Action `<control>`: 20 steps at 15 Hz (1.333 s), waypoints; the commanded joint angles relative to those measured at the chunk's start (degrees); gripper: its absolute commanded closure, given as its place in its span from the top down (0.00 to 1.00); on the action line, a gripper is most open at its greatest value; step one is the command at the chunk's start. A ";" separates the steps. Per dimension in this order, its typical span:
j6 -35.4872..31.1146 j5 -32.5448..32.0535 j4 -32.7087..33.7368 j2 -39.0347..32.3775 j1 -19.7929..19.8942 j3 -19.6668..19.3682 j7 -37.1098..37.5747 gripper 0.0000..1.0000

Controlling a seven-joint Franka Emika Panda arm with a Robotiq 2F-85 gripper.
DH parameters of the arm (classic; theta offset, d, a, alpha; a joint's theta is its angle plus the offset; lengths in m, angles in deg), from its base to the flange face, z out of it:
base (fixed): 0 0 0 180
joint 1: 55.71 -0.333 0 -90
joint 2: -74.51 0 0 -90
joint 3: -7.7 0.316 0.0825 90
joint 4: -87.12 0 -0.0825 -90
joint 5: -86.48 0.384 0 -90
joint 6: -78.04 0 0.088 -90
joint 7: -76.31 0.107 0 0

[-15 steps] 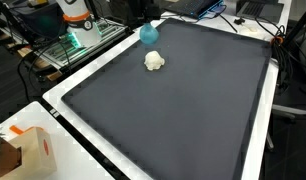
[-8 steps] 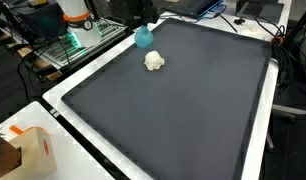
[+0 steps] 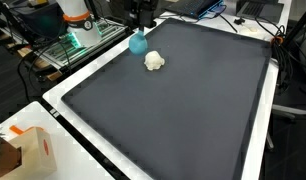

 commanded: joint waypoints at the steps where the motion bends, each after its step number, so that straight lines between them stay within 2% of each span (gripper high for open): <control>1: 2.61 -8.45 1.09 -2.84 -0.06 1.24 13.42 0.25; 8: 8.94 -17.14 3.54 -8.98 -2.12 0.99 29.59 0.25; 14: 12.77 -21.22 5.43 -13.28 -4.20 0.34 37.16 0.25; 20: 15.29 -25.09 6.84 -16.92 -5.75 -0.25 41.68 0.25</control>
